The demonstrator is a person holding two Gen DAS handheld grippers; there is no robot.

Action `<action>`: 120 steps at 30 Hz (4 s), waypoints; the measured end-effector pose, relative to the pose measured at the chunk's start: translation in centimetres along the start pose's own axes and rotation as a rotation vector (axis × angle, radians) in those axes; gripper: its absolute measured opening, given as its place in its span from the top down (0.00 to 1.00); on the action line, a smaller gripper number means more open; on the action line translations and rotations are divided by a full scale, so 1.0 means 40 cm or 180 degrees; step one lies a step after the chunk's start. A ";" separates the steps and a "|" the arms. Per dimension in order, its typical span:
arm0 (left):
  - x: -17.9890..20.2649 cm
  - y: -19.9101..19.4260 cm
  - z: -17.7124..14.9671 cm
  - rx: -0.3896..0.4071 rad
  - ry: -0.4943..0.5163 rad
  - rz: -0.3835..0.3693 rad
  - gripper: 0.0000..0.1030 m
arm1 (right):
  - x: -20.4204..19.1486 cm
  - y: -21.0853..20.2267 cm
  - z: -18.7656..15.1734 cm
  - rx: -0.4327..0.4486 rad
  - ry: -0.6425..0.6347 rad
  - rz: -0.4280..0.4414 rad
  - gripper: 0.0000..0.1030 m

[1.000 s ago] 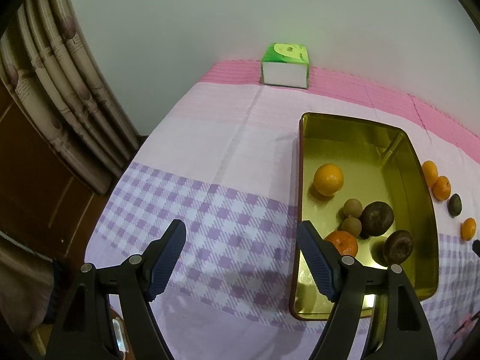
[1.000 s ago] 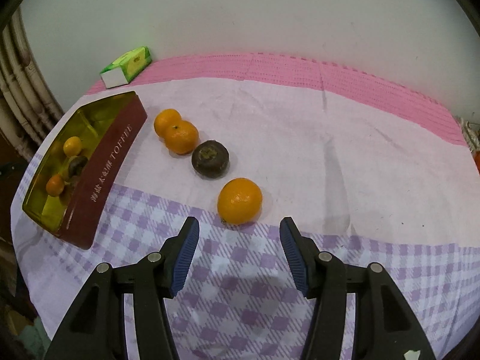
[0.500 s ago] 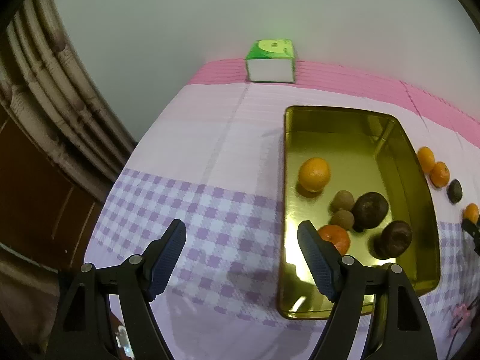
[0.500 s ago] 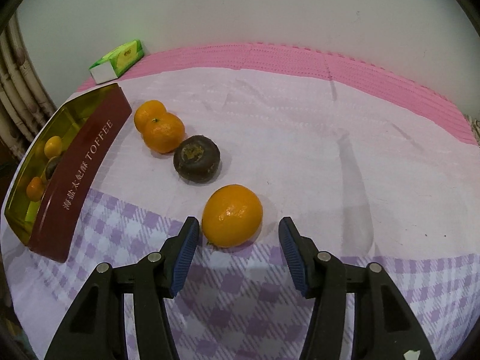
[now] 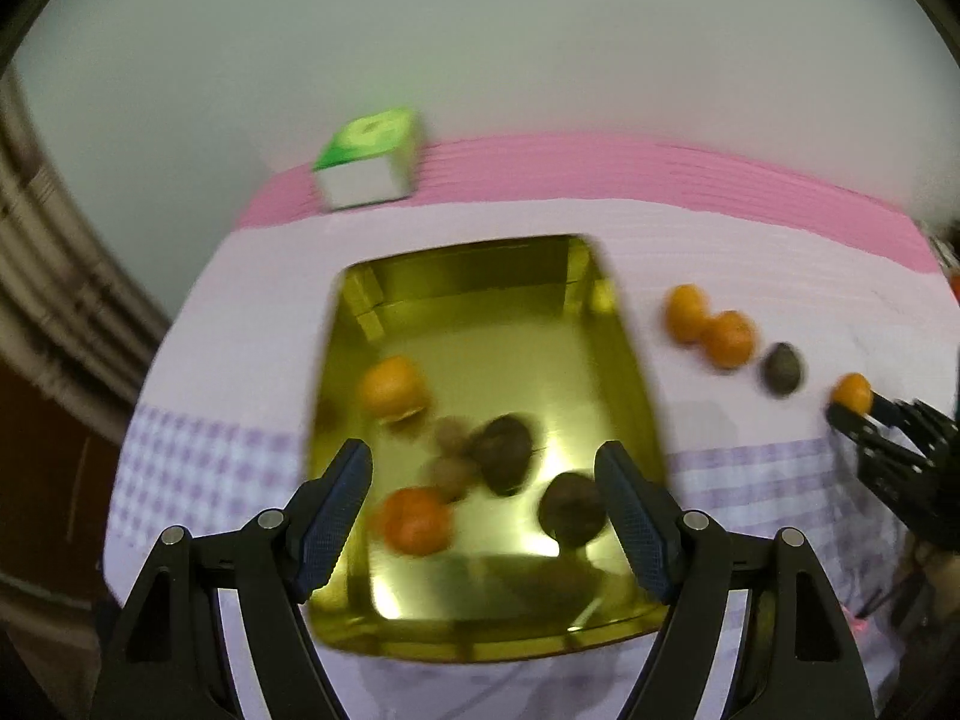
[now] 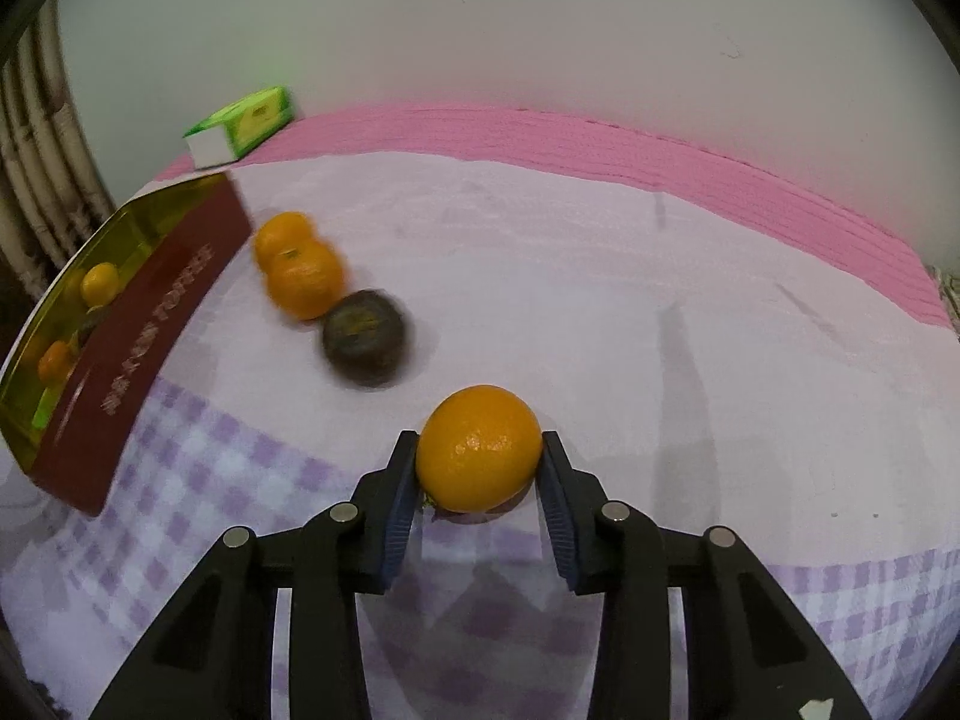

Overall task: Organize fruits
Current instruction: 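Grasp a large yellow orange from the sheet with the right gripper, then grasp a dark passion fruit with the left gripper while the right gripper holds the orange, then lower the passion fruit into the gold tin with the left gripper and release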

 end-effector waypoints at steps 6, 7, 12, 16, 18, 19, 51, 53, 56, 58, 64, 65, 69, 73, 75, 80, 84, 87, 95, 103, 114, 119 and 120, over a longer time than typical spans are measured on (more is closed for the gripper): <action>0.171 0.010 0.090 0.0048 0.0276 -0.0303 0.25 | 0.131 0.000 0.036 0.0066 0.0263 -0.0159 0.65; 0.200 0.016 0.099 0.0048 0.0321 -0.0347 0.25 | 0.151 -0.001 0.041 0.0073 0.0292 -0.0190 0.65; 0.314 0.052 0.129 0.0031 0.0447 -0.0542 0.25 | 0.236 -0.005 0.055 0.0111 0.0393 -0.0307 0.65; 0.361 0.089 0.138 -0.0039 0.0428 -0.0661 0.25 | 0.279 -0.009 0.056 0.0147 0.0472 -0.0322 0.65; 0.378 0.111 0.147 -0.0087 0.0395 -0.0735 0.26 | 0.284 -0.012 0.053 0.0181 0.0458 -0.0322 0.65; 0.387 0.120 0.151 -0.0106 0.0386 -0.0758 0.26 | 0.286 -0.013 0.051 0.0191 0.0452 -0.0321 0.65; 0.492 0.225 0.156 -0.0445 0.0440 -0.0877 0.61 | 0.306 -0.023 0.049 0.0211 0.0582 -0.0176 0.63; 0.488 0.214 0.145 -0.0448 0.0432 -0.0886 0.61 | 0.306 -0.023 0.050 0.0210 0.0571 -0.0192 0.63; 0.479 0.195 0.134 -0.0428 0.0418 -0.0895 0.61 | 0.303 -0.022 0.049 0.0207 0.0545 -0.0231 0.63; 0.474 0.186 0.133 -0.0414 0.0388 -0.0911 0.61 | 0.299 -0.020 0.049 0.0203 0.0524 -0.0253 0.63; 0.440 0.137 0.122 -0.0314 0.0348 -0.0886 0.61 | 0.293 -0.018 0.046 0.0200 0.0464 -0.0340 0.63; 0.436 0.130 0.122 -0.0297 0.0341 -0.0888 0.61 | 0.292 -0.018 0.045 0.0201 0.0461 -0.0346 0.63; 0.406 0.091 0.118 -0.0213 0.0296 -0.0876 0.61 | 0.291 -0.018 0.045 0.0202 0.0440 -0.0379 0.63; 0.367 0.057 0.109 -0.0148 0.0241 -0.0831 0.61 | 0.290 -0.018 0.045 0.0204 0.0436 -0.0388 0.63; 0.341 0.044 0.105 -0.0124 0.0195 -0.0804 0.61 | 0.290 -0.018 0.045 0.0203 0.0436 -0.0388 0.63; 0.249 0.017 0.095 -0.0056 0.0059 -0.0641 0.61 | 0.290 -0.018 0.045 0.0203 0.0436 -0.0388 0.63; 0.167 0.009 0.078 -0.0051 -0.0069 -0.0502 0.61 | 0.290 -0.018 0.045 0.0203 0.0436 -0.0388 0.63; 0.108 0.013 0.052 -0.0091 -0.0149 -0.0394 0.61 | 0.290 -0.018 0.045 0.0204 0.0436 -0.0390 0.63; 0.005 0.042 -0.031 -0.0263 -0.0309 -0.0217 0.61 | 0.290 -0.018 0.045 0.0204 0.0435 -0.0391 0.63; -0.026 0.075 -0.086 -0.0403 -0.0375 -0.0186 0.61 | 0.289 -0.017 0.045 0.0205 0.0425 -0.0408 0.63; -0.048 0.113 -0.111 -0.0473 -0.0378 -0.0149 0.61 | 0.289 -0.016 0.044 0.0206 0.0424 -0.0410 0.63; -0.050 0.117 -0.109 -0.0471 -0.0328 -0.0141 0.61 | 0.289 -0.016 0.044 0.0206 0.0424 -0.0411 0.63; -0.050 0.118 -0.110 -0.0474 -0.0319 -0.0144 0.61 | 0.289 -0.016 0.044 0.0206 0.0424 -0.0414 0.63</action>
Point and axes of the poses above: each gripper's, at about its wrist camera, not at the fingertips, and y roughly the way its jaws point, x to its right, z to its top, the point moved 10 cm from there along y, roughly the way its jaws point, and after that the axes turned 12 degrees about y, right-handed, at the moved point
